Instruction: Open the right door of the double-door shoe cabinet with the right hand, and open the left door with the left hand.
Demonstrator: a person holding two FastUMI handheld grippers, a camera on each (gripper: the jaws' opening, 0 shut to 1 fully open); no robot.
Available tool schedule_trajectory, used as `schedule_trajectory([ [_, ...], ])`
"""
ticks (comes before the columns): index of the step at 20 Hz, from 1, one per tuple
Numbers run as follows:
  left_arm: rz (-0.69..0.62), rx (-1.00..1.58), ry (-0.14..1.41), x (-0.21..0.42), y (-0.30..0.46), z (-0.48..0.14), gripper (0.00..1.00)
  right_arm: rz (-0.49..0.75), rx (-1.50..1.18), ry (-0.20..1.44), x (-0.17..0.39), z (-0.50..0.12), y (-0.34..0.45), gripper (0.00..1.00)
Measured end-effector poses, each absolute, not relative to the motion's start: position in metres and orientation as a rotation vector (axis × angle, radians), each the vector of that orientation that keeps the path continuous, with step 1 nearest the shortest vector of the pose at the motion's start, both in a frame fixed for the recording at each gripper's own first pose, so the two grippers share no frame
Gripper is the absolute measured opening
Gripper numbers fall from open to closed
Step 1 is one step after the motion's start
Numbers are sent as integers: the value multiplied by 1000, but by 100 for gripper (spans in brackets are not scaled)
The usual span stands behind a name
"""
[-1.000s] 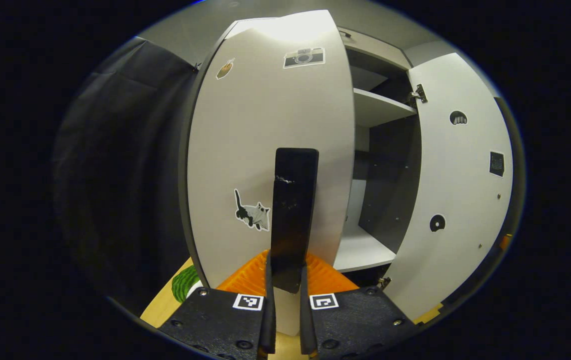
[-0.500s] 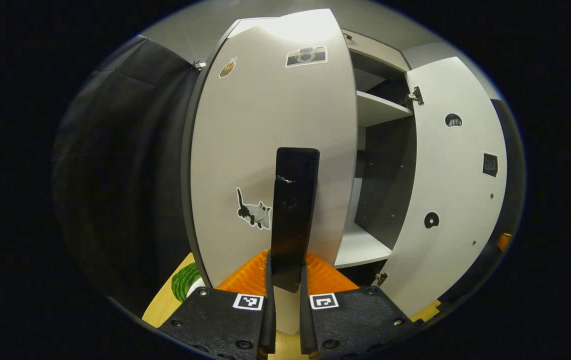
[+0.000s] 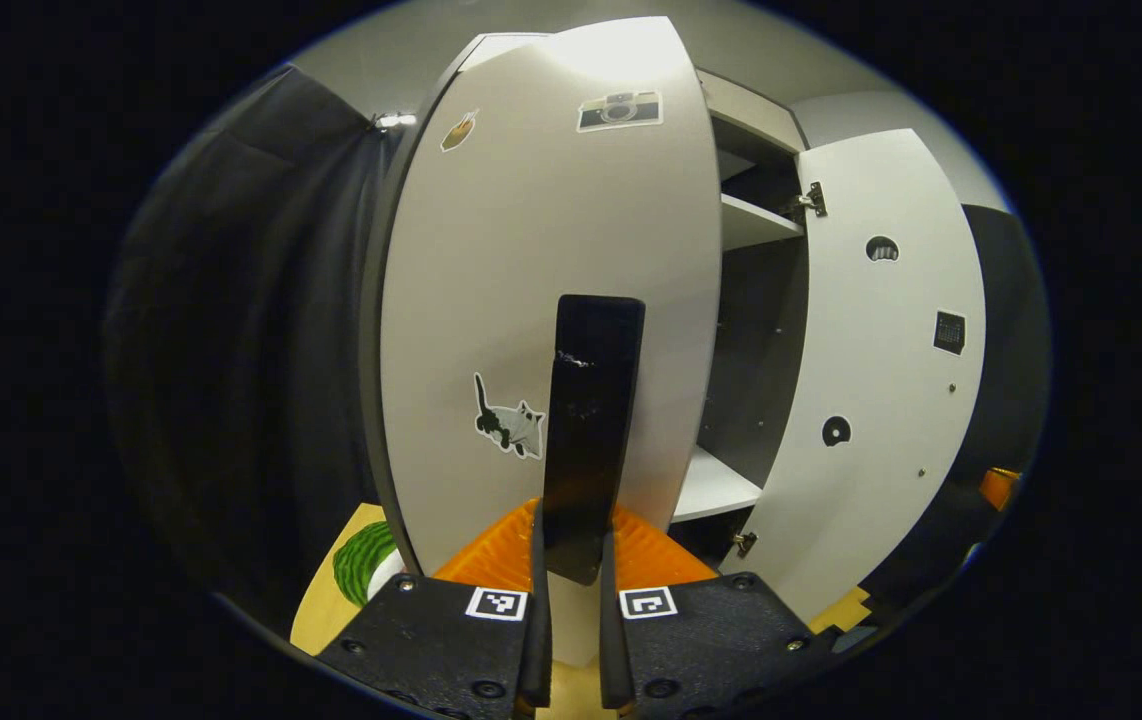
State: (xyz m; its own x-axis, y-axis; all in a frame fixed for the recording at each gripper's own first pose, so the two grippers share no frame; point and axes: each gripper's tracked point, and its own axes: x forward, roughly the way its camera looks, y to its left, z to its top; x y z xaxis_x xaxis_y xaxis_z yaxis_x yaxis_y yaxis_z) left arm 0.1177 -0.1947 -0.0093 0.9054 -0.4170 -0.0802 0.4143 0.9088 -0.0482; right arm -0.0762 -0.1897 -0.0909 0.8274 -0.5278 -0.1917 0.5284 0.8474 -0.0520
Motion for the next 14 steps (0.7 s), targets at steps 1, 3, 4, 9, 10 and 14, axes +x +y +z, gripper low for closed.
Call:
schedule_trajectory([
  [1,-441,-29,87,116,-194,-9,20,-562,3,203,-79,-90,-185,5],
  [3,-458,-49,89,115,-193,-8,21,-563,4,208,-85,-92,-176,1],
  [4,-466,-52,93,114,-191,-8,19,-563,2,213,-89,-92,-172,1],
  [9,-483,-75,95,110,-184,-7,19,-564,-1,204,-99,-85,-158,1],
  [10,-486,-81,100,109,-182,-7,19,-563,0,205,-100,-88,-155,1],
  [14,-494,-104,115,105,-173,-7,19,-550,11,222,-97,-96,-145,1],
])
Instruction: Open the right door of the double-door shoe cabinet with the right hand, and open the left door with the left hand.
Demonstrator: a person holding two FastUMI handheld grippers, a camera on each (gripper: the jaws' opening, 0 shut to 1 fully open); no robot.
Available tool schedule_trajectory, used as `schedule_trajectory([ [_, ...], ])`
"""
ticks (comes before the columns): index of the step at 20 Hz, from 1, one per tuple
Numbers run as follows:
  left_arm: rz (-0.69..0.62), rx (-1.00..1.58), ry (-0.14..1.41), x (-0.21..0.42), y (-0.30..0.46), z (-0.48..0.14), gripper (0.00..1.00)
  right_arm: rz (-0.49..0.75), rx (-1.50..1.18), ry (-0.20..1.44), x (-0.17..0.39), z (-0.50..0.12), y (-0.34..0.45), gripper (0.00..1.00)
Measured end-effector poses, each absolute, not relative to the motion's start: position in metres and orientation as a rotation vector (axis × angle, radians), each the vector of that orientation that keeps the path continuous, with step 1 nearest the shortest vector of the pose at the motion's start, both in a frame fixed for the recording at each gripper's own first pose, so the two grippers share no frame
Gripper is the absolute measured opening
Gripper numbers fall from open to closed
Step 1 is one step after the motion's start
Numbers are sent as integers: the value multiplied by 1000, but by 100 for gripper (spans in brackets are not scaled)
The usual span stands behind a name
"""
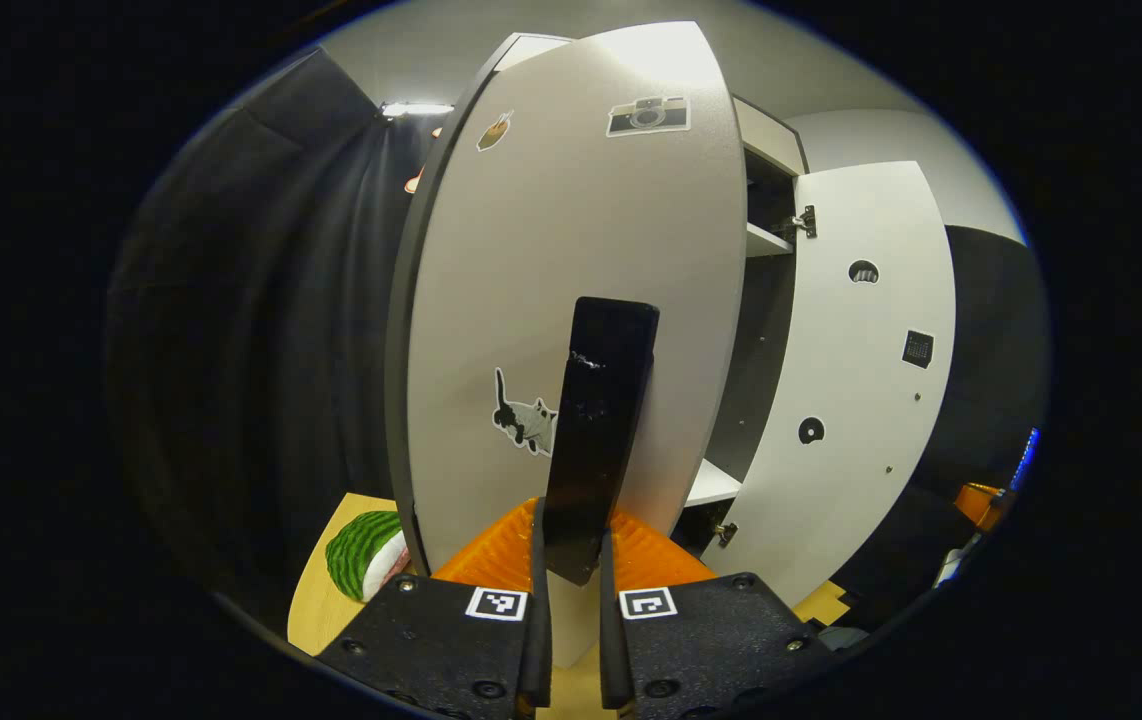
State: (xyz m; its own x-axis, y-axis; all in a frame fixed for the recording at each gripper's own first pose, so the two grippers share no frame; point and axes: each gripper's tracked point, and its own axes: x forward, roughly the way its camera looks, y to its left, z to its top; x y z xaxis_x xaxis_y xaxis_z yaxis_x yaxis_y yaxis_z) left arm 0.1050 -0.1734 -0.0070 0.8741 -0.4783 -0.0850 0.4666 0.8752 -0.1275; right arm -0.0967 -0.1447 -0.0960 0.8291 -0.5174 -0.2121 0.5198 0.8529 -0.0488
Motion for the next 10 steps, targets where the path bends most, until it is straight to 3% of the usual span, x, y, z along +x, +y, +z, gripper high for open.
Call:
schedule_trajectory([
  [10,-516,-153,154,94,-142,-7,19,-476,12,235,-71,-104,-100,1],
])
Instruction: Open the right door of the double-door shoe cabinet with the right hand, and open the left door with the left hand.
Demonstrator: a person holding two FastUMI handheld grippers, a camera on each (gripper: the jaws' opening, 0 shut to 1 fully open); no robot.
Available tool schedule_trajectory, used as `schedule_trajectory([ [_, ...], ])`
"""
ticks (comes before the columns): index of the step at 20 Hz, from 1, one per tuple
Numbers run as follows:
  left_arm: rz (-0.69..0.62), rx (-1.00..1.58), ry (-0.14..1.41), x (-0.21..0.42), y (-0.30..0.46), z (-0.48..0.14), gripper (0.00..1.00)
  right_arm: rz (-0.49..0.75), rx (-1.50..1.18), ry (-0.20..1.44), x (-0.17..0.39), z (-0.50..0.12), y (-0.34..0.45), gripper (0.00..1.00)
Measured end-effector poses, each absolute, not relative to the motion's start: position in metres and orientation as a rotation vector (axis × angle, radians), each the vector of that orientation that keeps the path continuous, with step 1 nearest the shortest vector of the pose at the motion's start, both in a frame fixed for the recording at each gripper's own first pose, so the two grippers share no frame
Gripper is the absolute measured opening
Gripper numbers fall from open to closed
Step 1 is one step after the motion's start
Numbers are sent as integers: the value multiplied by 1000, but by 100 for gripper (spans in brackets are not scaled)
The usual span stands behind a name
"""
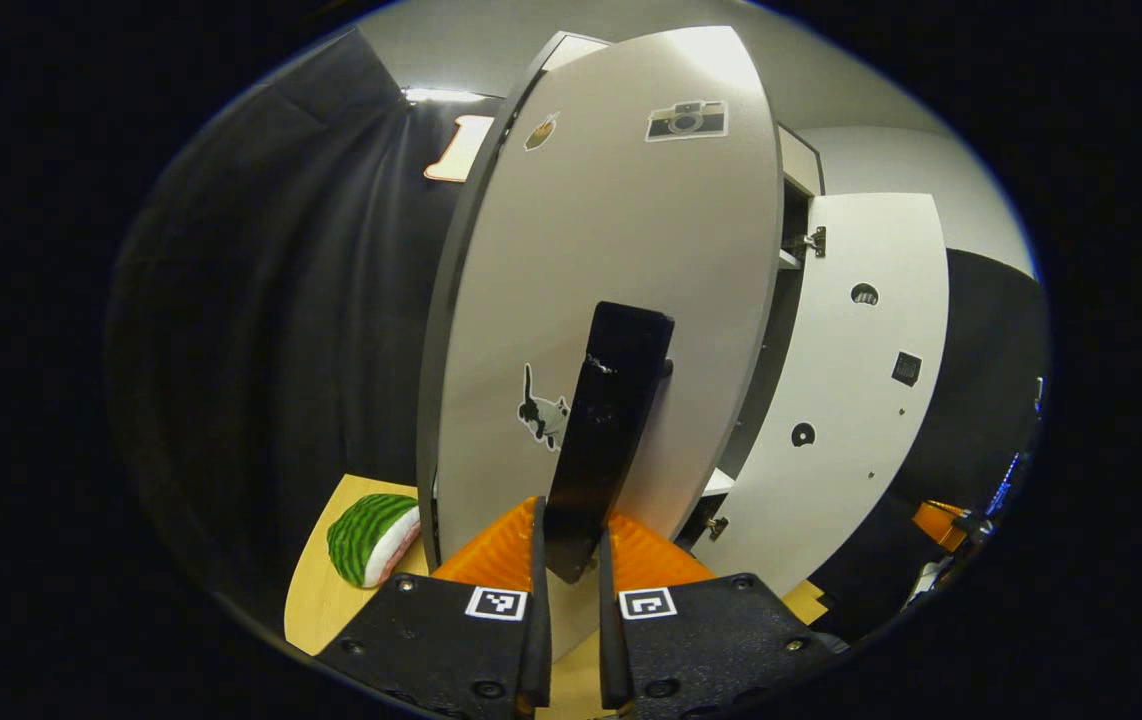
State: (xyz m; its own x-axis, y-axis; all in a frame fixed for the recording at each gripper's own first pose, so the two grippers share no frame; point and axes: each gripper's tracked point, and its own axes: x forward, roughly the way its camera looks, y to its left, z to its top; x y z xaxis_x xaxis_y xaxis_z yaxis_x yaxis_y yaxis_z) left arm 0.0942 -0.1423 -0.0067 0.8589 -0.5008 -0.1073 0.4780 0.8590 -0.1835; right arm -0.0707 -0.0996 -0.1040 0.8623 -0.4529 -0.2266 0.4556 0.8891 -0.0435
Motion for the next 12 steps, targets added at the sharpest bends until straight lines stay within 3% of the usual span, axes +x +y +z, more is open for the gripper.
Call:
schedule_trajectory([
  [3,-538,-149,165,92,-132,-6,20,-463,15,248,-67,-112,-91,5],
  [4,-554,-142,171,91,-128,-6,20,-460,15,250,-64,-112,-89,1],
  [12,-630,-102,165,91,-107,-5,20,-429,30,234,-51,-112,-66,1],
])
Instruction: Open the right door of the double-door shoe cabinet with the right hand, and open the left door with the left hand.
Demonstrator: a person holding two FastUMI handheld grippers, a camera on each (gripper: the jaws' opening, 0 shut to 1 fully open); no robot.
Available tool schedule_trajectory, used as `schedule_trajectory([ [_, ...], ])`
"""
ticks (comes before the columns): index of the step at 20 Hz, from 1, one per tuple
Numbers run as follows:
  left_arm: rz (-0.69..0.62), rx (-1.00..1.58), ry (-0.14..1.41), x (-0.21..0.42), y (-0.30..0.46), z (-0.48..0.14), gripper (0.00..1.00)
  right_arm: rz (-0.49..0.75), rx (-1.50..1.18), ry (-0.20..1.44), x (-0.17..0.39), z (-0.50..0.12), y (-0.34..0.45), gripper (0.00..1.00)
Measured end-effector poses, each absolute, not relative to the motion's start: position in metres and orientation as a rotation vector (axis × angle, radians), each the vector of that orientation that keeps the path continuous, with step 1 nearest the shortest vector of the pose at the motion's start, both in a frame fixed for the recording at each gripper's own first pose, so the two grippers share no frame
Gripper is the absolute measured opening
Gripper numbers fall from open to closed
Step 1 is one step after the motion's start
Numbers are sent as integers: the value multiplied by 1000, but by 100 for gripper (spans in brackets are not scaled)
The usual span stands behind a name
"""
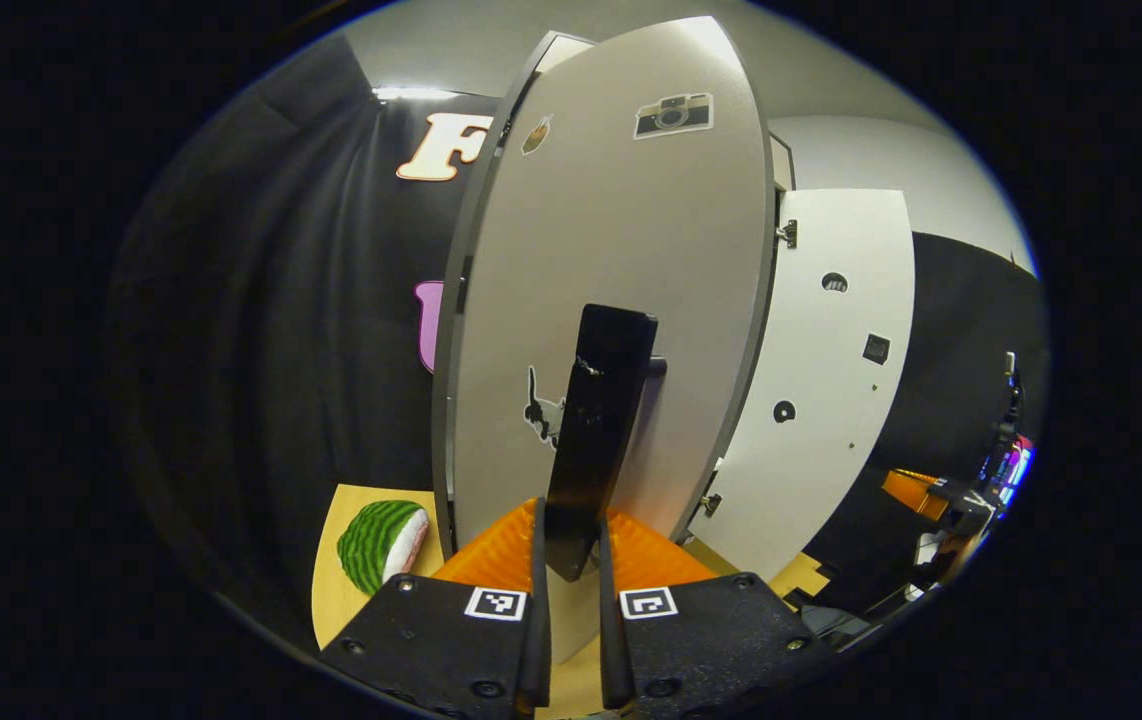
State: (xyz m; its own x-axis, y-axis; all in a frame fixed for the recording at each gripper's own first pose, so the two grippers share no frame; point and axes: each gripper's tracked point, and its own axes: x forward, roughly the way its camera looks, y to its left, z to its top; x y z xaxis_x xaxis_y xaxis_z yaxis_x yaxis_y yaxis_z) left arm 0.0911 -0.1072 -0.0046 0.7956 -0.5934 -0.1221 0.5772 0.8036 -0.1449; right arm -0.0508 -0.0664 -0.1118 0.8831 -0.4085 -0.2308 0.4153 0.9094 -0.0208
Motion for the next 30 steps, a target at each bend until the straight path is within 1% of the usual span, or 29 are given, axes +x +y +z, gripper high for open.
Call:
schedule_trajectory([
  [2,-632,-93,161,89,-101,-7,20,-418,31,243,-50,-115,-60,1],
  [6,-593,-71,144,89,-87,-5,22,-407,28,242,-51,-115,-50,0],
  [8,-539,-48,145,85,-73,-8,21,-405,34,240,-54,-115,-47,1],
  [9,-508,2,117,87,-63,-6,16,-401,44,235,-54,-114,-45,1],
  [10,-487,69,108,89,-55,-5,12,-392,60,236,-51,-116,-42,1],
  [11,-454,113,118,88,-47,-8,12,-372,82,243,-50,-118,-37,5],
  [12,-422,125,96,91,-38,-3,13,-350,98,246,-47,-119,-31,1],
  [13,-393,108,78,95,-31,1,13,-335,107,240,-45,-117,-26,1],
  [15,-407,10,64,93,-34,4,9,-303,120,233,-41,-117,-17,1],
  [17,-408,15,70,93,-32,-1,3,-277,122,236,-43,-118,-7,1],
  [18,-396,37,60,93,-30,0,5,-271,119,235,-44,-118,-5,1],
  [19,-382,59,57,95,-27,0,2,-270,119,234,-46,-118,-5,1],
  [21,-367,61,58,92,-27,3,2,-273,119,234,-55,-117,-6,1],
  [22,-360,53,64,91,-28,2,4,-278,115,234,-58,-116,-8,1],
  [23,-350,53,69,91,-27,2,1,-287,112,232,-63,-114,-12,1],
  [26,-321,87,74,72,-23,9,1,-311,104,214,-75,-102,-22,1],
  [28,-326,86,66,51,-32,24,0,-315,95,194,-76,-90,-23,1],
  [29,-349,70,62,38,-44,31,0,-308,91,180,-74,-81,-21,6],
  [30,-384,53,50,27,-60,41,0,-298,85,159,-72,-70,-17,1],
])
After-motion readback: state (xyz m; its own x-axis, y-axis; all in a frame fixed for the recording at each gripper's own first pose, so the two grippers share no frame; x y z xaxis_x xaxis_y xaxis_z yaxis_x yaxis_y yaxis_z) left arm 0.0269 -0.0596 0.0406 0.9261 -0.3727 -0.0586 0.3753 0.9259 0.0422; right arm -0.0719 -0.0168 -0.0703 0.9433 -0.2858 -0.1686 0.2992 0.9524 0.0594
